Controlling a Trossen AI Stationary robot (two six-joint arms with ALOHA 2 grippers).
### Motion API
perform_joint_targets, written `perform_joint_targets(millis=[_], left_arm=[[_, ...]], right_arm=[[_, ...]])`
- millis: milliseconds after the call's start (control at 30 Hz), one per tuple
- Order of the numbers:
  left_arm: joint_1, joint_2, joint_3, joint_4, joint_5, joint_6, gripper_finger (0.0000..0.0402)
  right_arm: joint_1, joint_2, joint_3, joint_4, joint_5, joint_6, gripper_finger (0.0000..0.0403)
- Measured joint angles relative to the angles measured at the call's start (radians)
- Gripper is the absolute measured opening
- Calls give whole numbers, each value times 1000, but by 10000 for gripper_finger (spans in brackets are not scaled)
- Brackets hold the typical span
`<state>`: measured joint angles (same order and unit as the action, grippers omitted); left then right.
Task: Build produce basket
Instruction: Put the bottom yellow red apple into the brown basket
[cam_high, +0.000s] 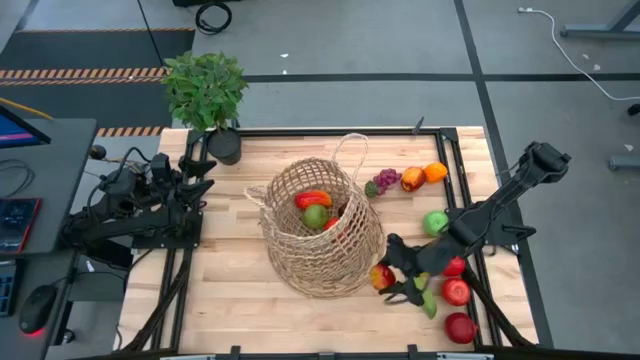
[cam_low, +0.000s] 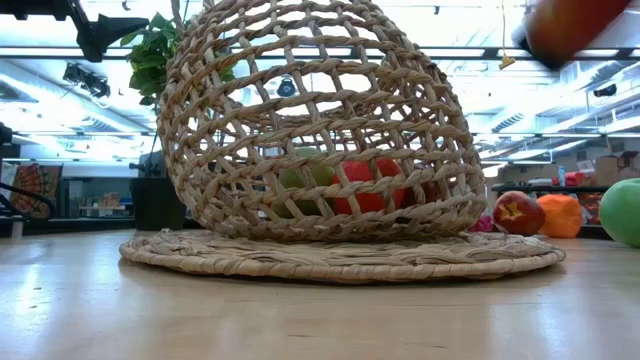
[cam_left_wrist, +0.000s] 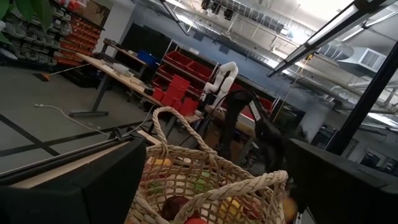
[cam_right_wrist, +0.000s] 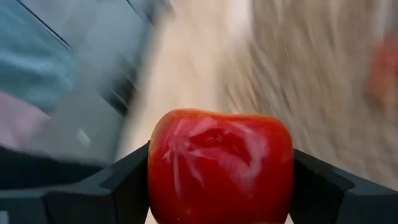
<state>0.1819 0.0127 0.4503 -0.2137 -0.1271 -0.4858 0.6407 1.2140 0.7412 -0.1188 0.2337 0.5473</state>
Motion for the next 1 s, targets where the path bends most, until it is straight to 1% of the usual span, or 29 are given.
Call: perform_joint_targets(millis=[133, 233, 300, 433, 533, 667, 900, 1000], left_arm=[[0, 0, 0, 0, 0, 0, 390], [0, 0, 0, 0, 0, 0, 390], [0, 0, 0, 1, 0, 0, 390], [0, 0, 0, 1, 0, 0, 390], [0, 0, 0, 1, 0, 0, 390], [0, 0, 0, 0, 0, 0, 390], [0, 0, 0, 0, 0, 0, 390], [0, 0, 0, 0, 0, 0, 390]], right_arm=[[0, -76, 35, 184, 1, -139, 292], [0, -110, 57, 296, -2, -231, 297], [0, -123, 63, 396, -17, -240, 300], [-1, -130, 64, 625, -14, -210, 299], [-2, -128, 64, 737, -15, -210, 296], [-2, -124, 64, 796, -18, -210, 296], [-1, -119, 64, 792, -56, -247, 298], [-2, -119, 64, 792, -55, -217, 298]])
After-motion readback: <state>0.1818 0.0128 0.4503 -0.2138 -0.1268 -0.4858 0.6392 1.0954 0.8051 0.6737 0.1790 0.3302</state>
